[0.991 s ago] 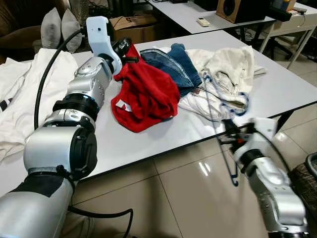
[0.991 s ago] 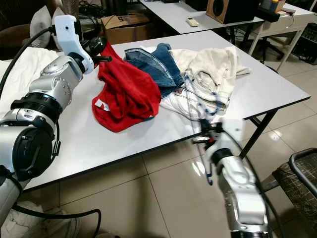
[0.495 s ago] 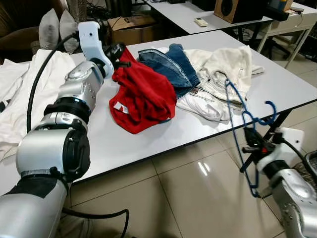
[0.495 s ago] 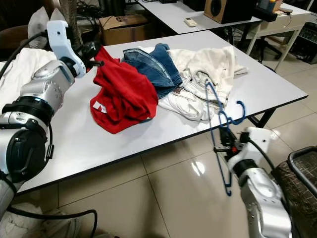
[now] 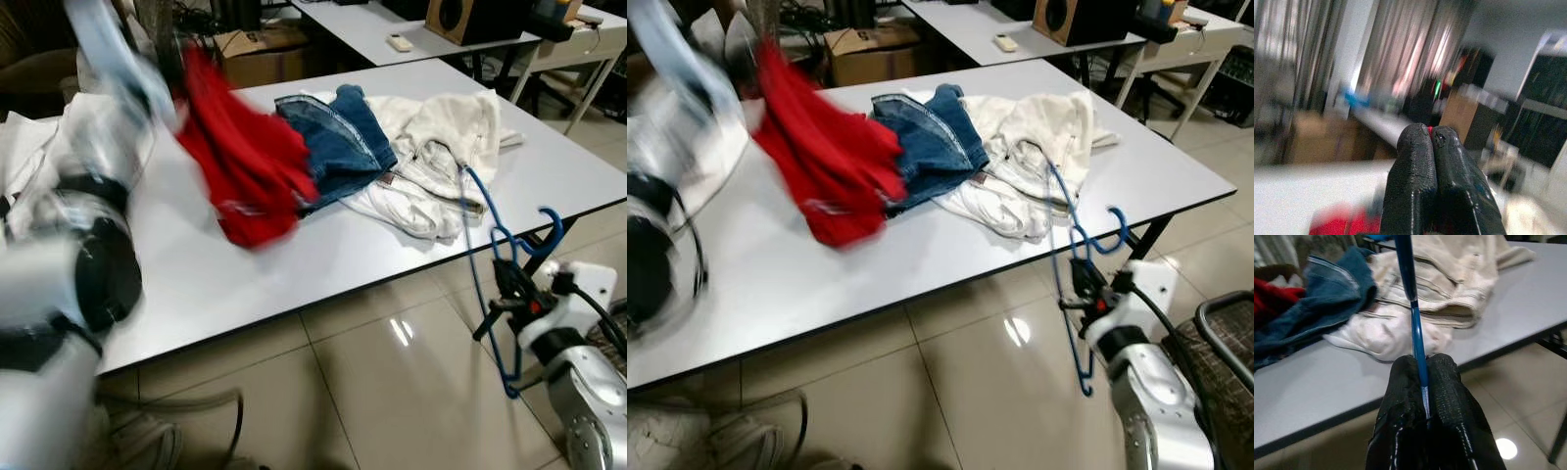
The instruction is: Hang hanger
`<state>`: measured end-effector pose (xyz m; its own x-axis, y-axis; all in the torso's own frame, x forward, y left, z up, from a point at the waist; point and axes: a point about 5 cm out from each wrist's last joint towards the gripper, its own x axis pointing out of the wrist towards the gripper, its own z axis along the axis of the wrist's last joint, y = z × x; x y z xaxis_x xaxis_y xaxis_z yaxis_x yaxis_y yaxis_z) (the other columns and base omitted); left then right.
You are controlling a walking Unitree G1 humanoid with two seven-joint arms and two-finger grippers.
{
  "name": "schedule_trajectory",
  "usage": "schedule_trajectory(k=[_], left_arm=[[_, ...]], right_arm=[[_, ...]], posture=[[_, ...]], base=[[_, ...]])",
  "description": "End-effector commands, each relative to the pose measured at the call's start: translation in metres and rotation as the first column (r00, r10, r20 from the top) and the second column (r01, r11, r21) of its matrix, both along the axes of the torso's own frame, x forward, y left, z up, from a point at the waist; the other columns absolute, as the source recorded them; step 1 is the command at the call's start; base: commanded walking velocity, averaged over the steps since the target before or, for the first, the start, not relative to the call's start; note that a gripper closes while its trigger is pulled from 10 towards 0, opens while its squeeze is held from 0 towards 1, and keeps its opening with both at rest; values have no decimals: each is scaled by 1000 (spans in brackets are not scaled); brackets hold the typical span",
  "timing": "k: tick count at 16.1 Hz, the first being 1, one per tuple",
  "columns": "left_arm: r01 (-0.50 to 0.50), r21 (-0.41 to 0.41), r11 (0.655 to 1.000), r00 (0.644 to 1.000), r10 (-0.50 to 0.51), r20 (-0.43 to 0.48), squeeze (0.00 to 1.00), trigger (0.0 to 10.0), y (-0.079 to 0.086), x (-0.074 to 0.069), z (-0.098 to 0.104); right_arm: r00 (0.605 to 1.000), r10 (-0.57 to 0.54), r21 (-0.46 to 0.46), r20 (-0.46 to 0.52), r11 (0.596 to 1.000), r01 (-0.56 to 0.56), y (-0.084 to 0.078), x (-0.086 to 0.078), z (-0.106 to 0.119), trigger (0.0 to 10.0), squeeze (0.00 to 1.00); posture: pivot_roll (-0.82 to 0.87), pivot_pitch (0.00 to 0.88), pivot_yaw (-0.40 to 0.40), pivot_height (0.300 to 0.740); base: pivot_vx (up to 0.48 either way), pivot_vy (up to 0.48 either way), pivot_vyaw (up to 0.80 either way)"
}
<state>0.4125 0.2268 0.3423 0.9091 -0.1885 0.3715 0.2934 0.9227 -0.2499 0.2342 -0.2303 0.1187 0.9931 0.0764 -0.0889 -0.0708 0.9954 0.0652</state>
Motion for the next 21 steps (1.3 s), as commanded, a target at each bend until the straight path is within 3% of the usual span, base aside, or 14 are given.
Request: schedule_trajectory(k=[1, 3, 5, 7, 10, 11, 12, 13, 14, 16, 17, 19, 20, 21], left_arm=[[-29, -21, 999, 988, 32, 150, 0, 0, 6, -10, 46], [69, 90, 994, 992, -78, 97, 0, 0, -27, -2, 29], [126, 108, 986, 990, -132, 57, 0, 0, -43, 3, 12], [238, 125, 963, 969, -226, -104, 0, 0, -86, 8, -47], [475, 287, 832, 870, -394, -296, 0, 0, -130, -10, -121], [514, 335, 790, 849, -413, -331, 0, 1725, -135, -17, -135], [524, 347, 778, 843, -417, -339, 0, 10000, -136, -20, -140], [555, 315, 770, 823, -453, -341, 0, 10000, -135, -23, -140], [629, 312, 712, 773, -531, -347, 1000, 10000, -139, -32, -139], [755, 353, 552, 655, -650, -385, 1000, 10000, -147, -55, -143], [775, 373, 510, 630, -672, -390, 1000, 10000, -148, -60, -143], [770, 376, 515, 630, -709, -318, 1000, 10000, -142, -64, -134], [739, 292, 608, 669, -714, -206, 1000, 10000, -132, -63, -113], [699, 281, 657, 713, -673, -199, 1000, 10000, -122, -59, -108]], right_arm=[[1000, 2, 18, 0, 1000, -2, 2, -4, 2, 10000, 0], [1000, 5, 22, -5, 1000, -4, 8, -8, -1, 10000, 0], [1000, 4, 25, -7, 1000, -4, 11, -10, -3, 10000, 0], [1000, -7, 30, -1, 1000, 7, 10, -3, -3, 10000, 0], [1000, -10, 50, 14, 999, 9, 15, 4, -3, 10000, 0], [1000, 1, 48, 6, 999, -1, 19, 5, -4, 10000, 0], [1000, 13, 47, 1, 999, -13, 21, 6, -5, 10000, 0], [1000, 20, 52, -2, 998, -20, 23, 6, -5, 10000, 0], [1000, 23, 50, -7, 998, -22, 23, 6, -7, 10000, 0], [1000, 8, 50, -4, 999, -8, 23, 7, -8, 10000, 0], [1000, 4, 50, -3, 999, -4, 22, 7, -8, 10000, 0], [1000, -9, 50, -1, 999, 9, 20, 6, -9, 10000, 0], [999, -32, 41, 1, 999, 32, 18, 5, -9, 10000, 0], [999, -40, 43, 8, 998, 40, 17, 4, -7, 10000, 0]], posture=[[-174, 0, 46, 740], [-184, 0, 58, 740], [-188, 0, 67, 740], [-171, 0, 80, 740], [-148, 0, 78, 740], [-148, 0, 77, 740], [-144, 0, 74, 740], [-139, 0, 68, 740], [-136, 0, 70, 740], [-140, 0, 78, 740], [-141, 0, 79, 740], [-143, 0, 88, 740], [-157, 0, 110, 740], [-159, 0, 120, 740]], base=[[0, 0, 0], [0, 0, 0], [0, 0, 0], [0, 0, 0], [0, 0, 0], [0, 0, 0], [0, 0, 0], [0, 0, 0], [0, 0, 0], [0, 0, 0], [0, 0, 0], [0, 0, 0], [0, 0, 0], [0, 0, 0]])
